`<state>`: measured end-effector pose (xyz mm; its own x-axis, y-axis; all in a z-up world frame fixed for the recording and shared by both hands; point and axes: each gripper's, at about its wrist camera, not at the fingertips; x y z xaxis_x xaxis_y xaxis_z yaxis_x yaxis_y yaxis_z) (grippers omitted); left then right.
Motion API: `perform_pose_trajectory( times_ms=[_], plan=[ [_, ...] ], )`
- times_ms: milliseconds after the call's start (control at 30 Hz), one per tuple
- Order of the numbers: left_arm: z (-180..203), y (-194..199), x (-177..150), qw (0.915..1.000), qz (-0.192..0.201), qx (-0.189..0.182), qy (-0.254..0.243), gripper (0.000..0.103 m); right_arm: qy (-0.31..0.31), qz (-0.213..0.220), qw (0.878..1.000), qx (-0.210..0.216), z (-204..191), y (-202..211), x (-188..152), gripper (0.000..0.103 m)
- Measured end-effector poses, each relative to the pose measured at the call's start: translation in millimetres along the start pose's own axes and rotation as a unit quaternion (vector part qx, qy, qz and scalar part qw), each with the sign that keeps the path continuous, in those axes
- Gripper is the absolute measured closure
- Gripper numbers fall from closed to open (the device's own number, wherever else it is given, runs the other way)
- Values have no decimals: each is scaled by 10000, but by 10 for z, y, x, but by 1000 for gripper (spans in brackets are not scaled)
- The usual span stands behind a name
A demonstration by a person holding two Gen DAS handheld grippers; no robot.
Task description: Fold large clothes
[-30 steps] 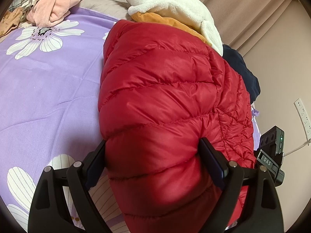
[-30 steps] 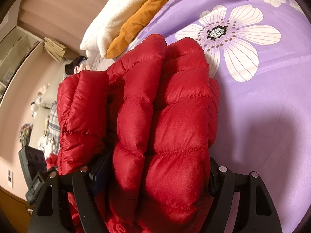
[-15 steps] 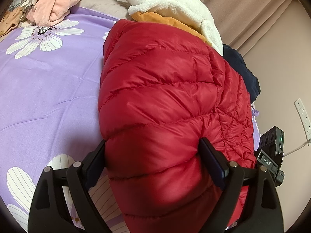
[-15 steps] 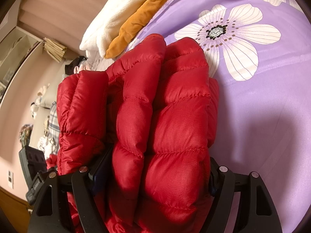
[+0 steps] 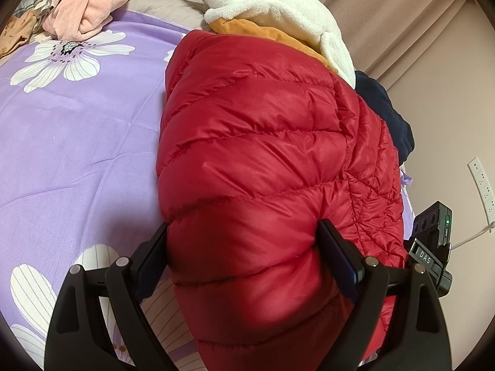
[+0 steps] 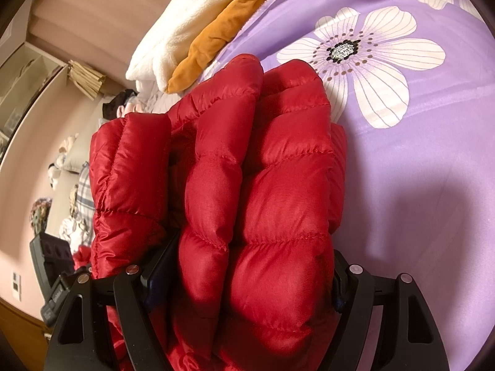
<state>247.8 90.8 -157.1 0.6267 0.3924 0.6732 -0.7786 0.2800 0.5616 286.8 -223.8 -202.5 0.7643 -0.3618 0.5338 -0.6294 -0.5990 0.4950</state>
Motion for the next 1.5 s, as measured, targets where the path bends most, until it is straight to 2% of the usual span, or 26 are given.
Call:
perform_pose_trajectory(
  times_ms=[533,1500],
  plan=[
    [-5,-9,-9,10000,-2,3,-1,11,1,8,10000,-13,17,22,-6,25],
    [70,184,-99,9996,-3,224,-165,11,-133,321,9989,-313,119,405,-63,25]
  ],
)
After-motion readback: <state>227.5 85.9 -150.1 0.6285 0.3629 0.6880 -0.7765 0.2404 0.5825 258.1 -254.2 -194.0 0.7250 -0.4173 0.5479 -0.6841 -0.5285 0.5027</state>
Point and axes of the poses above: each gripper's, at about its wrist camera, not at the fingertips, and y roughly against the way its jaws point, z to its right, x to its top, and after that the axes turned 13 degrees about z, right-handed
